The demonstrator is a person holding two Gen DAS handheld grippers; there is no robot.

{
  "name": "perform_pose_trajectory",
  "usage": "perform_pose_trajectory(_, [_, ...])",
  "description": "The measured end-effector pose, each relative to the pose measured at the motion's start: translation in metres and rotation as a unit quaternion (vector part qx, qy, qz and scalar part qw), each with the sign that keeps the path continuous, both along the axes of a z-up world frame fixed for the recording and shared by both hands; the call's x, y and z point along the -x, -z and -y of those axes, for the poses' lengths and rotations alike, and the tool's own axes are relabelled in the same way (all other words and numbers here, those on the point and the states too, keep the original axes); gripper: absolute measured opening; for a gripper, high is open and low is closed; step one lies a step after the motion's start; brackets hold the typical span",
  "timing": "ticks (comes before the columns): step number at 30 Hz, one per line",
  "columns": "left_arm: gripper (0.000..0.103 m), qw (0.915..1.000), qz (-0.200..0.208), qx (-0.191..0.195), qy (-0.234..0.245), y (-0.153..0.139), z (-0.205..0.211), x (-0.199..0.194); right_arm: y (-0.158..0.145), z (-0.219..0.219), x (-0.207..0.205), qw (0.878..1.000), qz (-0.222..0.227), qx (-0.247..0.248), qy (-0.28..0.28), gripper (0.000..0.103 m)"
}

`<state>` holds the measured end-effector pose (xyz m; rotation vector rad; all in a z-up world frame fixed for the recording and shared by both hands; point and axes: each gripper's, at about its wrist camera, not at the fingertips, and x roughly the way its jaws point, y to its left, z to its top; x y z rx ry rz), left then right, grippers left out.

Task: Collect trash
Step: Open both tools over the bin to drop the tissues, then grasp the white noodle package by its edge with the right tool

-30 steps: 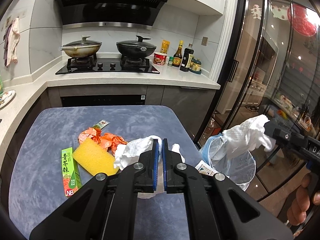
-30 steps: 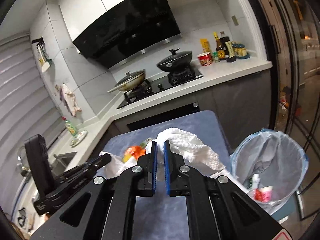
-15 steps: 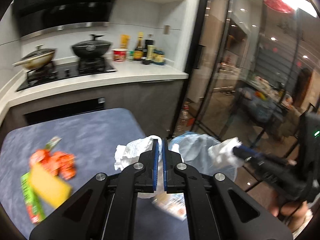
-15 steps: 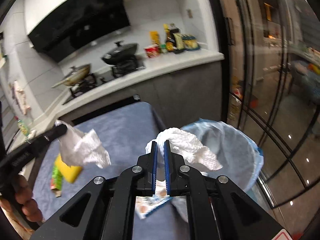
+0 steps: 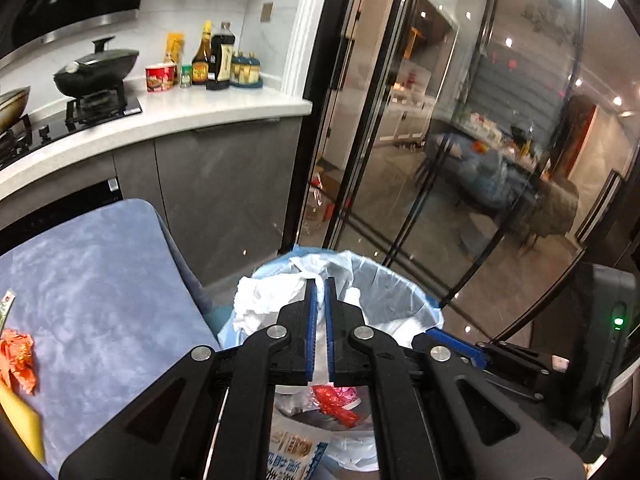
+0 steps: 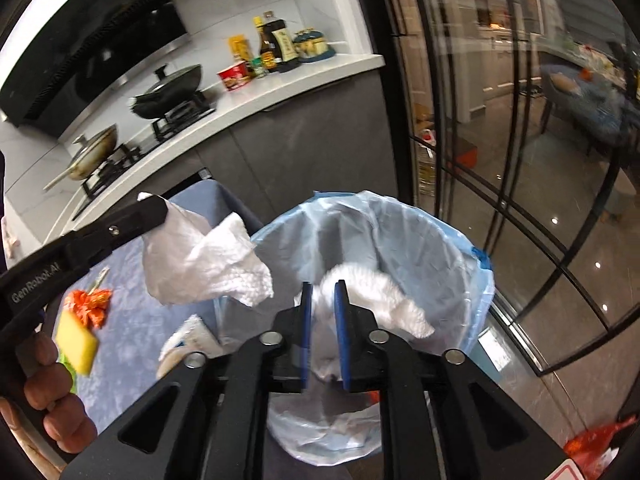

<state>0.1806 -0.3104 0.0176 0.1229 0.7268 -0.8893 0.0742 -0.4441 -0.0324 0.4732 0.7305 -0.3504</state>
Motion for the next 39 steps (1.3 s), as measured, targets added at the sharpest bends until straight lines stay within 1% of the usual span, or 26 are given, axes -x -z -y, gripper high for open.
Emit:
perform_pose_trajectory(2, [0.005, 1.0, -0.001, -0.005, 0.004, 0.008, 0.009, -0.001, 0.004, 0.004, 0.0, 1.0, -0.004, 0.001, 0.011, 0.031])
perform_pose_trajectory(4, [0.02, 0.9999, -0.003, -0.014, 0.005, 0.014, 0.015, -0.001, 0.006, 0.006, 0.001, 1.0, -0.003, -0.003, 0.014, 0.032])
perform_pose_trajectory(5, [0.036, 0.9999, -0.005, -0.014, 0.003, 0.015, 0.017, -0.002, 0.006, 0.007, 0.002, 1.0, -0.003, -0.004, 0.015, 0.032])
perform_pose_trajectory(6, [0.049, 0.9999, -0.003, -0.015, -0.004, 0.016, 0.017, -0.002, 0.006, 0.006, 0.002, 1.0, -0.002, -0.004, 0.016, 0.033])
perform_pose_trajectory(8, [0.056, 0.9998, 0.007, -0.009, -0.015, 0.015, 0.014, 0.001, 0.005, 0.005, 0.004, 1.0, 0.001, -0.002, 0.014, 0.037])
perform_pose_trajectory(9, [0.059, 0.9997, 0.011, -0.011, -0.02, 0.014, 0.011, 0.002, 0.003, 0.003, 0.004, 1.0, 0.002, 0.001, 0.013, 0.037])
perform_pose_trajectory(13, [0.059, 0.9992, 0.015, -0.012, -0.036, 0.01, -0.001, 0.0, -0.001, -0.007, 0.005, 1.0, 0.008, 0.001, 0.0, 0.037])
perform_pose_trajectory(17, [0.061, 0.9979, 0.007, -0.005, -0.064, 0.004, -0.024, -0.003, -0.002, -0.019, 0.004, 1.0, 0.013, -0.007, -0.017, 0.037])
perform_pose_trajectory(20, [0.062, 0.996, 0.009, -0.009, -0.089, 0.002, -0.044, -0.004, -0.001, -0.033, 0.002, 0.999, 0.012, -0.013, -0.032, 0.037])
perform_pose_trajectory(23, [0.062, 0.9928, 0.009, -0.013, -0.118, 0.003, -0.066, -0.003, 0.0, -0.048, 0.001, 0.999, 0.011, -0.016, -0.045, 0.037])
perform_pose_trajectory(31, [0.062, 0.9855, 0.004, -0.018, -0.169, 0.004, -0.12, 0.005, 0.005, -0.084, 0.001, 0.997, 0.005, -0.027, -0.071, 0.037])
perform_pose_trajectory(39, [0.062, 0.9759, 0.013, -0.045, -0.213, 0.008, -0.161, 0.016, 0.024, -0.108, 0.002, 0.996, -0.018, -0.044, -0.077, 0.037])
